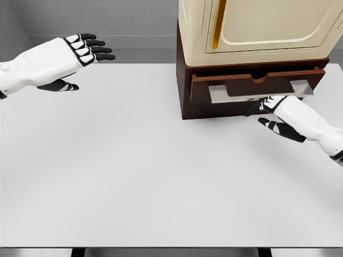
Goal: Put the switch into the drawer with left arm, and close the drawer with right arm
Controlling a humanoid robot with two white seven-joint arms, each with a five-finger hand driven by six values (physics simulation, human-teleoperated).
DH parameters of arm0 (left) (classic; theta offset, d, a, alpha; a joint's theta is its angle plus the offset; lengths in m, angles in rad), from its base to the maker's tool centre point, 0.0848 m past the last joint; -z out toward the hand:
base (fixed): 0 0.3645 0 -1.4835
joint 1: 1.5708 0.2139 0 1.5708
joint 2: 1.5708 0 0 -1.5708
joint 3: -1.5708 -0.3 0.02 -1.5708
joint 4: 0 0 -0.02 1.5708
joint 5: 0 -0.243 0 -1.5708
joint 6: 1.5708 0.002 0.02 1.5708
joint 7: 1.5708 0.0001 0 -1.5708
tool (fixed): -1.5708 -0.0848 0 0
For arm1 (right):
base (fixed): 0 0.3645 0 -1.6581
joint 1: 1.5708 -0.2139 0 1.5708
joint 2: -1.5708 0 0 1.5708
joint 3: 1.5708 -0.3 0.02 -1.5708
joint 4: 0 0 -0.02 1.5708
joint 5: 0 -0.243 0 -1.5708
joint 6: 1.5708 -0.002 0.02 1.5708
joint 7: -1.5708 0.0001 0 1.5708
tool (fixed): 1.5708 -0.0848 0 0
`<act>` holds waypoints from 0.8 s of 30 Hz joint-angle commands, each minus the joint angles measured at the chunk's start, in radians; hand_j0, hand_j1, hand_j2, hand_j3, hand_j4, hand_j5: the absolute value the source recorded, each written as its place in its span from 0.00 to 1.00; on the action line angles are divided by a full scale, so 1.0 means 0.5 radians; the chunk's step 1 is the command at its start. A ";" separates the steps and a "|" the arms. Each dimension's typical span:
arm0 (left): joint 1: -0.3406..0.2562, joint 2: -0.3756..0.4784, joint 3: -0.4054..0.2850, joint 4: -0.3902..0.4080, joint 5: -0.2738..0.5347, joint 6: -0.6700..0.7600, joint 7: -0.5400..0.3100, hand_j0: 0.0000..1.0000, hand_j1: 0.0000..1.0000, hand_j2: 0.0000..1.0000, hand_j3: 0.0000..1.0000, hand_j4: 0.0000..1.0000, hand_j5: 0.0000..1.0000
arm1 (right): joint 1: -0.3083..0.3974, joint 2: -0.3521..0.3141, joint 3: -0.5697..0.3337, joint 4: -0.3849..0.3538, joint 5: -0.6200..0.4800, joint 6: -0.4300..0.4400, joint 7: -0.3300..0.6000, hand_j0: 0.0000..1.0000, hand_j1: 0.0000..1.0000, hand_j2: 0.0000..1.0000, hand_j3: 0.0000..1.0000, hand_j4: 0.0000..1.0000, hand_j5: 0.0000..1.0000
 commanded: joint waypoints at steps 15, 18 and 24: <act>-0.003 0.005 0.004 0.007 0.007 0.001 0.001 1.00 1.00 1.00 1.00 1.00 1.00 | -0.163 0.040 0.132 0.080 -0.002 0.002 -0.003 0.56 0.56 0.56 0.56 0.56 0.56; 0.000 0.002 0.004 0.007 0.007 0.001 0.001 1.00 1.00 1.00 1.00 1.00 1.00 | -0.172 0.050 0.132 0.080 0.001 0.002 0.000 0.56 0.56 0.56 0.56 0.56 0.56; 0.000 0.002 0.003 0.007 0.004 0.001 0.001 1.00 1.00 1.00 1.00 1.00 1.00 | -0.267 0.092 0.205 0.145 0.004 0.002 0.028 0.56 0.56 0.56 0.56 0.56 0.56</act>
